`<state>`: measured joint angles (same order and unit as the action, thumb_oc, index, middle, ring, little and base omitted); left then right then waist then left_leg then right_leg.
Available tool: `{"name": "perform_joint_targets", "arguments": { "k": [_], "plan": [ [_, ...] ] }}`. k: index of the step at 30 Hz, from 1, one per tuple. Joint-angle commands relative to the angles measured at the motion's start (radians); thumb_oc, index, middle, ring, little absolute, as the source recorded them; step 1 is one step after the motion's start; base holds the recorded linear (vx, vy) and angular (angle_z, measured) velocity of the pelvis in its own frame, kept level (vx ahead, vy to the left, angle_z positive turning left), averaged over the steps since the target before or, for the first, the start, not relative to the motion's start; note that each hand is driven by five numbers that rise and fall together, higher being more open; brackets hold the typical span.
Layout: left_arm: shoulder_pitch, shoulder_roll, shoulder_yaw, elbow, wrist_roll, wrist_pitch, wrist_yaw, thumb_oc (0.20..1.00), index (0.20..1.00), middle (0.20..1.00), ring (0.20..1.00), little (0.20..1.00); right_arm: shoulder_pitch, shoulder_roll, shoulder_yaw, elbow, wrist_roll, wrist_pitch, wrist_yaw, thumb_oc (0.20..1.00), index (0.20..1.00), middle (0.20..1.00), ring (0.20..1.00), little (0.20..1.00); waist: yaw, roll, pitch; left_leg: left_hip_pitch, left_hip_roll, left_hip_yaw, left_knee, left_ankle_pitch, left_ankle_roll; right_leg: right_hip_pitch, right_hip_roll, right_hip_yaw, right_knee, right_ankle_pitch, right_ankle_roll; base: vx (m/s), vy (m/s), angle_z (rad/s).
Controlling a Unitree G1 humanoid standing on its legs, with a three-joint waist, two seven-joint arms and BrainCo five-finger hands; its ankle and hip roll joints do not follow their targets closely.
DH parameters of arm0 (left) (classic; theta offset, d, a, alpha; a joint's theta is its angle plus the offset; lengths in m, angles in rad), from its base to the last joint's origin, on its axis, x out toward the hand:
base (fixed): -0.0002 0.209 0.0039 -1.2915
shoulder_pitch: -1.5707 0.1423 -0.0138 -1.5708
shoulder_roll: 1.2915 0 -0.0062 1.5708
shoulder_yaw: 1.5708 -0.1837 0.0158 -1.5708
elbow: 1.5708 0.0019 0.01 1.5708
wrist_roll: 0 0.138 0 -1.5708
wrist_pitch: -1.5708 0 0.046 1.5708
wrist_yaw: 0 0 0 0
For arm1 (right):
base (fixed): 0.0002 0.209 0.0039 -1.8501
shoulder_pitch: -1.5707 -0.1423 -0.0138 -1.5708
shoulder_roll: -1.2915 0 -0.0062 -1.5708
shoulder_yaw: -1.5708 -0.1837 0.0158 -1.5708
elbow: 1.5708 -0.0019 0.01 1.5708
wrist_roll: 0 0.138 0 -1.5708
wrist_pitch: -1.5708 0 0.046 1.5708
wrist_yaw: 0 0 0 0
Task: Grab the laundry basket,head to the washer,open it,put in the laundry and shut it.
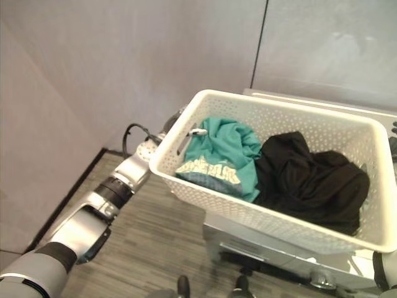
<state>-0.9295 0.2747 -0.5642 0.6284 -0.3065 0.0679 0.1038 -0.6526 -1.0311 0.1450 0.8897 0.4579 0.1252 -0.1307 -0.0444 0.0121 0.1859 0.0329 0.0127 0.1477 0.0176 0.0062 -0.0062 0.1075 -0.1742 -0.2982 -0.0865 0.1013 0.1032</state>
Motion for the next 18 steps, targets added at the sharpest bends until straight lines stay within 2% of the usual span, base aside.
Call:
{"name": "perform_joint_targets", "arguments": {
  "k": [1,9,14,18],
  "plan": [
    [-0.086,-0.079,-0.057,0.037,0.006,-0.044,0.005,1.000,1.000,1.000,1.000,1.000,-0.103,-0.073,0.035,0.032,0.009,-0.054,-0.025,1.000,1.000,1.000,1.000,1.000,0.017,0.020,-0.013,0.027,0.073,0.049,0.017,-0.052,-0.032,0.016,-0.011,-0.022,0.059,-0.104,0.010,-0.02,-0.033,-0.18],
    [-0.081,-0.119,-0.029,0.055,-0.026,-0.060,0.050,1.000,1.000,1.000,1.000,1.000,0.024,0.018,0.005,-0.096,-0.006,-0.060,-0.031,1.000,1.000,1.000,1.000,1.000,0.009,0.014,-0.007,0.028,0.078,0.043,0.002,-0.039,-0.037,0.020,0.003,-0.024,0.049,-0.110,0.001,-0.01,-0.036,-0.03],
    [-0.081,-0.113,-0.029,0.052,-0.006,-0.057,0.044,1.000,1.000,1.000,1.000,1.000,0.055,0.018,-0.008,-0.120,-0.017,-0.059,-0.023,1.000,1.000,1.000,1.000,1.000,0.010,0.011,-0.006,0.030,0.079,0.044,0.000,-0.038,-0.037,0.021,0.003,-0.028,0.054,-0.113,0.000,0.00,0.000,0.00],
    [-0.085,-0.106,-0.030,0.071,0.009,-0.052,0.038,1.000,1.000,1.000,1.000,1.000,0.034,-0.008,-0.013,-0.069,-0.002,-0.061,-0.023,1.000,1.000,1.000,1.000,1.000,0.009,0.009,-0.009,0.035,0.078,0.047,-0.002,-0.039,-0.039,0.022,0.002,-0.030,0.061,-0.115,0.000,0.00,0.000,0.00]
  ]
}}
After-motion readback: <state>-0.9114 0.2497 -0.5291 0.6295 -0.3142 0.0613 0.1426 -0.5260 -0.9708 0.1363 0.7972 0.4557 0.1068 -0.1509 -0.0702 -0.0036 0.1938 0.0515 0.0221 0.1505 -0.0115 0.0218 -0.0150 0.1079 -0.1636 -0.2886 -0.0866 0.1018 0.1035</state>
